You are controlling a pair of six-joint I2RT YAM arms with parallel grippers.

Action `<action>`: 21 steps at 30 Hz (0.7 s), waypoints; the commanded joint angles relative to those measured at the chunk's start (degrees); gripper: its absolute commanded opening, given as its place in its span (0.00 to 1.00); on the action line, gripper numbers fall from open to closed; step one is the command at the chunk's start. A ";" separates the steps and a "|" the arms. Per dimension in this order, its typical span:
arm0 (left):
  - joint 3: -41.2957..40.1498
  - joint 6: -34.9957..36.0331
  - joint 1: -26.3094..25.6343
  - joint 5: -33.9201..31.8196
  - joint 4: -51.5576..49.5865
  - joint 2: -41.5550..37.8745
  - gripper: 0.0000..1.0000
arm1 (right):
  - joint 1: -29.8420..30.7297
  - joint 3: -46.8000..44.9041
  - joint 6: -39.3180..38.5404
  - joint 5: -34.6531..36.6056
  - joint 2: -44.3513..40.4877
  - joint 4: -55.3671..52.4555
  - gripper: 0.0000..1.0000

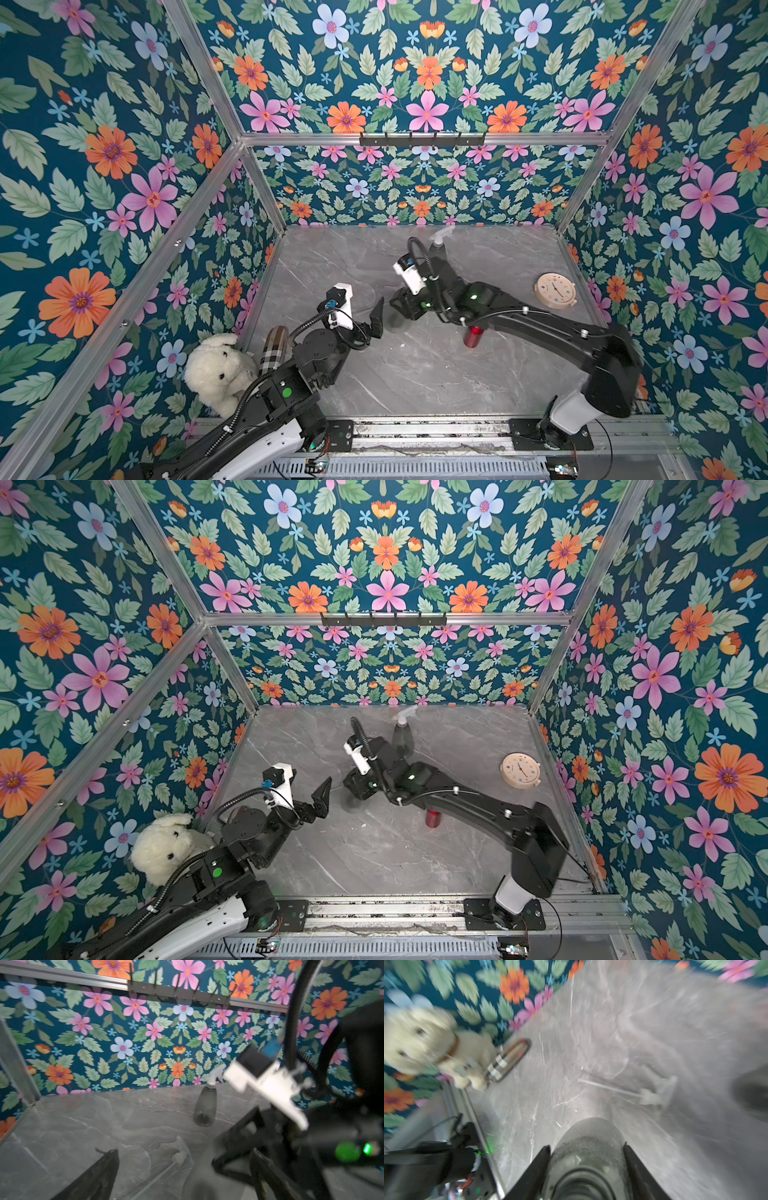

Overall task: Attach spray nozzles to spray bottles
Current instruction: Pick up the spray bottle from the center of the board.

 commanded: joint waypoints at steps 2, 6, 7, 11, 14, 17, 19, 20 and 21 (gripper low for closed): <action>-0.33 2.22 -0.03 18.46 5.91 0.79 1.00 | -4.19 4.73 -1.88 -11.75 -6.90 -15.17 0.53; 0.38 3.32 -0.04 29.44 5.75 2.38 1.00 | -8.82 8.90 -2.31 -22.77 -10.95 -21.61 0.53; 0.18 3.61 -0.04 31.78 5.87 2.62 1.00 | -9.11 10.06 -3.31 -23.39 -11.50 -23.30 0.53; -0.95 4.13 -0.02 37.95 7.64 3.28 1.00 | -9.15 15.24 -6.98 -26.15 -10.85 -28.06 0.54; -0.29 4.67 -0.10 40.43 7.59 4.71 1.00 | -8.48 18.53 -8.39 -28.03 -8.88 -29.58 0.54; -0.15 4.69 -0.04 41.01 7.87 5.29 1.00 | -6.02 22.13 -10.30 -27.15 -6.52 -31.52 0.54; -0.23 4.68 -0.02 40.60 7.95 5.48 1.00 | -4.54 24.19 -11.20 -26.96 -4.90 -32.31 0.54; -0.23 4.68 -0.03 40.43 8.01 5.56 0.99 | -3.75 25.30 -11.65 -26.95 -4.02 -32.91 0.54; -0.23 4.73 -0.04 40.44 8.08 5.56 0.98 | -3.36 26.08 -11.73 -26.54 -3.47 -33.07 0.54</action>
